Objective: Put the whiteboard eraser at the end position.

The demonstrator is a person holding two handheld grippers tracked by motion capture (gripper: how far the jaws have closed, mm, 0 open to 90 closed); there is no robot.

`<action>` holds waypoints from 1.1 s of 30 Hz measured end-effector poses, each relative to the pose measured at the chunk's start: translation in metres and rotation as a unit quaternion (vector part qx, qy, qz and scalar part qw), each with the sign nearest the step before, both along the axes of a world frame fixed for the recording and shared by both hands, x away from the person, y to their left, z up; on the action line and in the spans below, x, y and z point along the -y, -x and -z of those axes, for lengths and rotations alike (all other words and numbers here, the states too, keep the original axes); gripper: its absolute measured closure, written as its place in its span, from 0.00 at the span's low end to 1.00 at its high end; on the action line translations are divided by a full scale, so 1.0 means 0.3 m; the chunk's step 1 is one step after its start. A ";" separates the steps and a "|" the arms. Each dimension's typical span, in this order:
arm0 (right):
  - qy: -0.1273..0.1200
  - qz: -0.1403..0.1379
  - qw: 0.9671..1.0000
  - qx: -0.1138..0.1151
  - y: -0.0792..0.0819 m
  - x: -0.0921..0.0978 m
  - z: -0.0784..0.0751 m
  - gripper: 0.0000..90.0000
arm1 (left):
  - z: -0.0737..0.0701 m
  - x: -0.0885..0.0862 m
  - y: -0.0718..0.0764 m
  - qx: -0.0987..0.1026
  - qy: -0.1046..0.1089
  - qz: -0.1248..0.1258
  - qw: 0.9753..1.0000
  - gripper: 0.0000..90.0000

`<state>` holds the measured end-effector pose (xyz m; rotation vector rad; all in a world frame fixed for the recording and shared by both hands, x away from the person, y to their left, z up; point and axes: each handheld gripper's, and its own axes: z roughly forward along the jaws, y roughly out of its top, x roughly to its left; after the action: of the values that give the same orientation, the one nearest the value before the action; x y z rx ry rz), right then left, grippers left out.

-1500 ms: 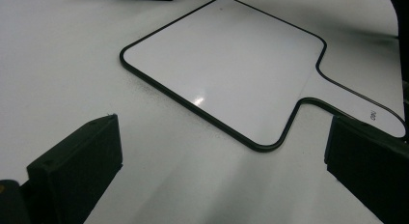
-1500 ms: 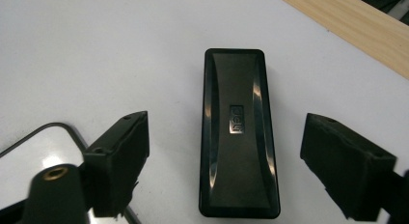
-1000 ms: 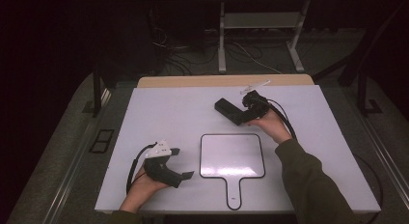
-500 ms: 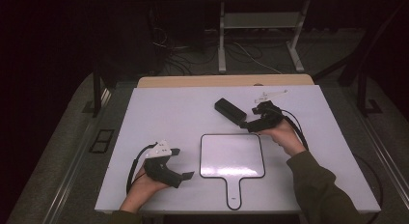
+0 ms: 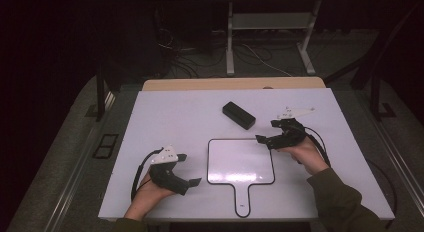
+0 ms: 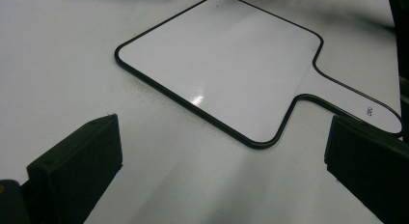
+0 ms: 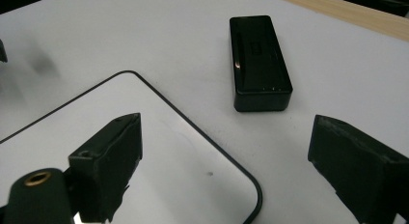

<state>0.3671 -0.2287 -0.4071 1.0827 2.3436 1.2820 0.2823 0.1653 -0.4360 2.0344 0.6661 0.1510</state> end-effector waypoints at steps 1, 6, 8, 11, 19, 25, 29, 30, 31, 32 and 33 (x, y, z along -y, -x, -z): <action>0.001 0.005 1.000 0.001 0.009 0.004 0.002 0.12 | 0.000 -0.001 0.000 0.001 0.000 0.000 1.000 0.00; -0.005 0.011 1.000 0.006 0.045 0.026 0.006 0.12 | -0.001 0.000 0.001 0.002 0.000 0.000 1.000 0.00; -0.007 0.014 1.000 0.011 0.058 0.034 0.008 0.12 | -0.001 0.000 0.002 0.002 0.000 0.001 1.000 0.00; -0.008 0.018 1.000 0.014 0.077 0.043 0.014 0.12 | -0.001 -0.001 0.002 0.002 0.000 0.001 1.000 0.00; -0.013 0.028 0.999 0.025 0.137 0.076 0.026 0.12 | -0.002 -0.001 0.003 0.002 0.001 0.001 1.000 0.00; -0.019 0.039 0.999 0.028 0.177 0.115 0.038 0.12 | -0.002 -0.002 0.003 0.002 0.002 -0.001 1.000 0.00; -0.016 0.034 0.999 0.025 0.203 0.131 0.056 0.12 | -0.003 -0.002 0.004 0.003 0.002 -0.002 1.000 0.00; -0.016 0.032 0.999 0.023 0.208 0.133 0.060 0.12 | -0.003 -0.003 0.005 0.002 0.002 -0.002 1.000 0.00; -0.015 0.033 0.999 0.022 0.215 0.134 0.064 0.12 | -0.004 -0.003 0.005 0.002 0.002 -0.002 1.000 0.00; -0.014 0.032 0.999 0.023 0.222 0.136 0.067 0.12 | -0.004 -0.003 0.005 0.002 0.002 -0.002 1.000 0.00; -0.015 0.029 0.999 0.021 0.229 0.137 0.069 0.12 | -0.004 -0.004 0.006 0.001 0.002 -0.003 1.000 0.00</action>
<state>0.2983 -0.2698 -0.4279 1.1132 2.2515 1.3091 0.2806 0.1664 -0.4349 2.0289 0.6706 0.1552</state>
